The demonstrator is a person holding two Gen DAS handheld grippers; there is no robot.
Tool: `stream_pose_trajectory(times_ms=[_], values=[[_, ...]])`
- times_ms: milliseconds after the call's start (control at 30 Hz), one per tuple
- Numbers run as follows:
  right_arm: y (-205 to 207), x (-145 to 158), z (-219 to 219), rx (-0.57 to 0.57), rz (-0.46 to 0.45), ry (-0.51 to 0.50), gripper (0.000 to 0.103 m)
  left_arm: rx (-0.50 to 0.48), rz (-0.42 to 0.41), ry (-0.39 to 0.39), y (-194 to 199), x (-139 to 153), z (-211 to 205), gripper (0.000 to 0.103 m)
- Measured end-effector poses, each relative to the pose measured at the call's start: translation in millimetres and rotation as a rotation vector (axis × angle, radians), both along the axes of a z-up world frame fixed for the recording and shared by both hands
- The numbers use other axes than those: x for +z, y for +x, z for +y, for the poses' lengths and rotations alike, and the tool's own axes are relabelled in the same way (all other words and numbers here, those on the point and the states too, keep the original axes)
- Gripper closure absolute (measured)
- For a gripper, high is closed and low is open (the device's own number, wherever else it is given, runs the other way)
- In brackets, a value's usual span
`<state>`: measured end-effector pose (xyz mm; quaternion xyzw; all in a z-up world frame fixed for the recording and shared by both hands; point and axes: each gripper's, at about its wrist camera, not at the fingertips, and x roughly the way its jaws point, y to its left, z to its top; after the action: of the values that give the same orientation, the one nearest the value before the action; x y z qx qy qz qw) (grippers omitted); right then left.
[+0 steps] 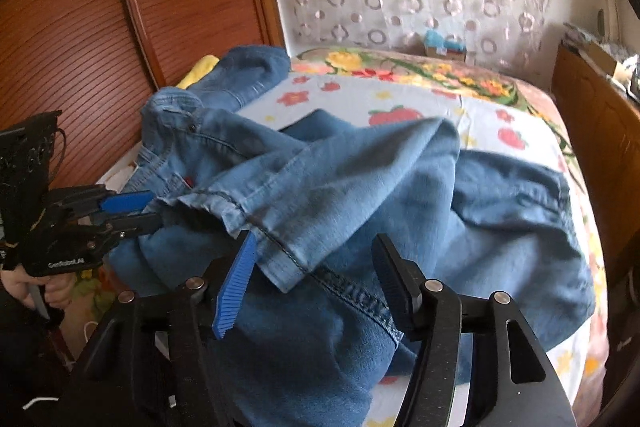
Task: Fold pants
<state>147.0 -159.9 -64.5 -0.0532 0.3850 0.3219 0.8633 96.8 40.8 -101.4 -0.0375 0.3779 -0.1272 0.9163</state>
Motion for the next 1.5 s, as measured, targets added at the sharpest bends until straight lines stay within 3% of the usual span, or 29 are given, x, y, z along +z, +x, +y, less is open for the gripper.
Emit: stream_pose_trajectory(times_ms=[267, 300, 367, 400, 500, 667, 867, 1067, 1233, 1433, 1467, 1500], values=[[14.0, -7.9, -4.0, 0.017, 0.064, 0.068, 0.041, -0.058, -0.009, 0.016, 10.3, -2.4, -16.0, 0.068], [15.6, -7.0, -3.5, 0.021, 0.069, 0.075, 0.046, -0.065, -0.011, 0.024, 12.7, -1.8, -17.7, 0.069], [17.7, -5.0, -1.2, 0.055, 0.084, 0.092, 0.087, -0.083, -0.014, 0.033, 14.3, -1.7, -20.3, 0.078], [17.8, -3.1, 0.7, 0.07, 0.083, 0.092, 0.098, -0.087, -0.011, 0.031, 14.8, -2.0, -19.5, 0.086], [10.2, 16.0, 4.3, 0.107, 0.021, 0.108, 0.099, -0.089, -0.032, 0.044, 8.9, 5.3, -21.0, 0.1], [-2.1, 67.4, 11.7, 0.14, -0.1, 0.118, 0.099, -0.097, -0.093, 0.019, -11.7, 33.6, -16.8, 0.103], [-4.4, 120.8, 32.8, 0.182, -0.209, 0.127, 0.099, -0.086, -0.221, -0.039, -61.1, 91.1, 3.0, 0.103], [-11.5, 161.3, 80.3, 0.271, -0.293, 0.138, 0.1, -0.041, -0.316, -0.039, -95.6, 132.9, 29.9, 0.103], [-7.6, 162.5, 134.1, 0.339, -0.289, 0.128, 0.1, 0.043, -0.304, -0.026, -106.1, 130.3, 62.6, 0.103], [14.2, 116.7, 189.7, 0.369, -0.172, 0.081, 0.099, 0.11, -0.184, -0.034, -98.0, 84.0, 86.4, 0.103], [15.8, 110.4, 194.0, 0.37, -0.152, 0.075, 0.096, 0.121, -0.163, -0.034, -95.7, 75.4, 89.0, 0.102], [18.4, 103.4, 198.0, 0.36, -0.137, 0.06, 0.083, 0.133, -0.153, -0.033, -95.1, 70.5, 88.9, 0.102]])
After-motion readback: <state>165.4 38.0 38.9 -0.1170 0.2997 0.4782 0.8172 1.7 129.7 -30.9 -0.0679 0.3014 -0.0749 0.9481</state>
